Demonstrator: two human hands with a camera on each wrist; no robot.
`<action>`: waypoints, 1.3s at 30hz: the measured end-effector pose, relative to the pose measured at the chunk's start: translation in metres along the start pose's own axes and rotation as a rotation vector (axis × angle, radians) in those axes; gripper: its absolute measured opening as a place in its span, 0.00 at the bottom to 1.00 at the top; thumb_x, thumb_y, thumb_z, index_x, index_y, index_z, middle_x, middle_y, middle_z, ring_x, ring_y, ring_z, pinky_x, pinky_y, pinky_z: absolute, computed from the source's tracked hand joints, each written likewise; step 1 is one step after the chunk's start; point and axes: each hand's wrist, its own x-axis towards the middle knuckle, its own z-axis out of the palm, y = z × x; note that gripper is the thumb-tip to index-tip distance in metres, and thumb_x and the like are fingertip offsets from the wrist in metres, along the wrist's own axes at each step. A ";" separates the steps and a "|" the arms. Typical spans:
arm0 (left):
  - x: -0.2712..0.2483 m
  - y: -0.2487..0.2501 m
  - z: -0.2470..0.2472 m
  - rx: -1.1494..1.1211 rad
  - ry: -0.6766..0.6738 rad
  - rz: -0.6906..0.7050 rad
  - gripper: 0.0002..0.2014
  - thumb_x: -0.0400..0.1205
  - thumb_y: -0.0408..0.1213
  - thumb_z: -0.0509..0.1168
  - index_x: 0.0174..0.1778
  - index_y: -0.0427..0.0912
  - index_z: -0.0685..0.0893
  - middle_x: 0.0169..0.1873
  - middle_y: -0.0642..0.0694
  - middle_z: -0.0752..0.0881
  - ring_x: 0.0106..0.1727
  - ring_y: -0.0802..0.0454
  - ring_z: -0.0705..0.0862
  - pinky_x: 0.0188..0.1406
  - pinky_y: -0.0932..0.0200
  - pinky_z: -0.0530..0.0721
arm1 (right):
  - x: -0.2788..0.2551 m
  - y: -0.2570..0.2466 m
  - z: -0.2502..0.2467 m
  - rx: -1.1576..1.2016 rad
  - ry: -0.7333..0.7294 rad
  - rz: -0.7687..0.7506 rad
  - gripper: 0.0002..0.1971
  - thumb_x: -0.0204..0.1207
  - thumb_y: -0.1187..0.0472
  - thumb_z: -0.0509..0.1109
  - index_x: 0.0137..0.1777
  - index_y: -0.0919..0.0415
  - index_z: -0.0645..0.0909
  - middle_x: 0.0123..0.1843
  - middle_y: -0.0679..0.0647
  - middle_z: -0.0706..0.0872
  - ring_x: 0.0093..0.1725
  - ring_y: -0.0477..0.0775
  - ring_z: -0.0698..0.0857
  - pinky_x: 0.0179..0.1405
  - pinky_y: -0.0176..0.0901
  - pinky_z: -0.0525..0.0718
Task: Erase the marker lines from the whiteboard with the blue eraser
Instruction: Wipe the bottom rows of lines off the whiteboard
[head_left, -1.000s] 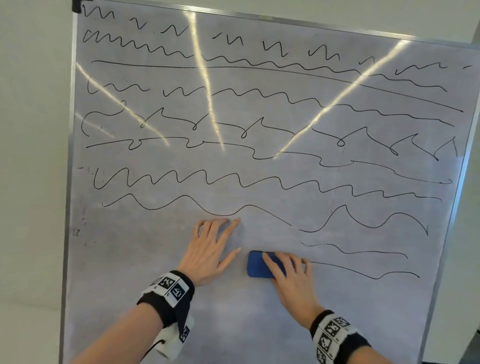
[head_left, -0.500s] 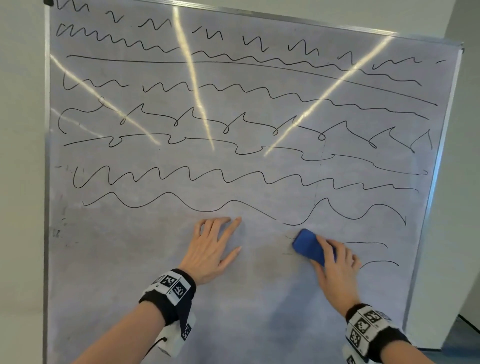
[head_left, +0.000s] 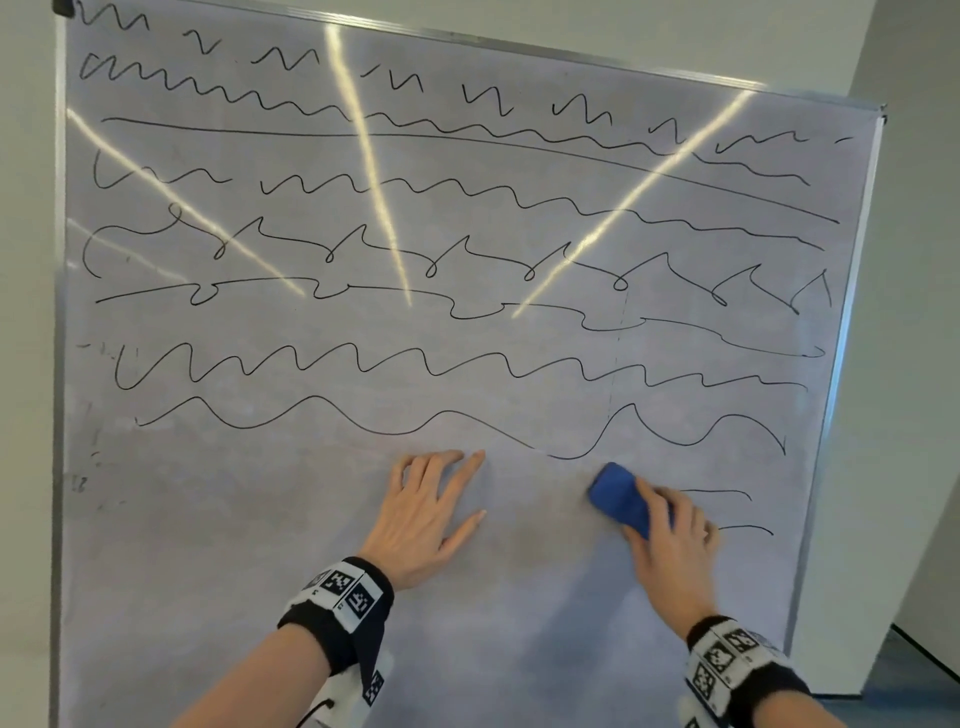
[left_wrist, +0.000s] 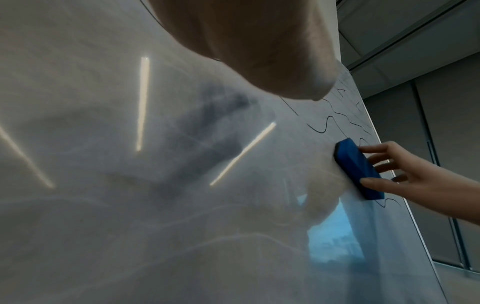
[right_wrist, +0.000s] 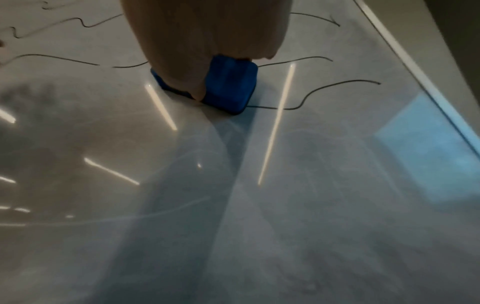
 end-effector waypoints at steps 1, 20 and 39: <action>-0.002 -0.001 0.000 -0.006 -0.001 0.005 0.29 0.84 0.56 0.52 0.79 0.45 0.68 0.63 0.44 0.76 0.61 0.46 0.74 0.63 0.48 0.64 | -0.002 0.002 -0.001 -0.003 -0.003 0.049 0.38 0.60 0.64 0.83 0.70 0.56 0.69 0.58 0.59 0.77 0.51 0.62 0.75 0.49 0.59 0.73; 0.030 0.013 0.004 -0.056 0.048 0.147 0.29 0.84 0.56 0.52 0.78 0.45 0.68 0.62 0.43 0.77 0.60 0.46 0.74 0.62 0.47 0.65 | -0.011 -0.020 -0.002 -0.041 -0.101 0.140 0.42 0.56 0.69 0.82 0.70 0.56 0.68 0.59 0.59 0.78 0.52 0.64 0.80 0.43 0.54 0.76; 0.056 0.076 0.023 0.010 0.058 -0.017 0.29 0.83 0.55 0.52 0.78 0.46 0.68 0.64 0.43 0.76 0.61 0.47 0.73 0.64 0.48 0.64 | 0.005 0.081 -0.004 0.005 0.029 0.087 0.40 0.62 0.64 0.81 0.72 0.57 0.66 0.59 0.63 0.76 0.54 0.65 0.74 0.51 0.61 0.73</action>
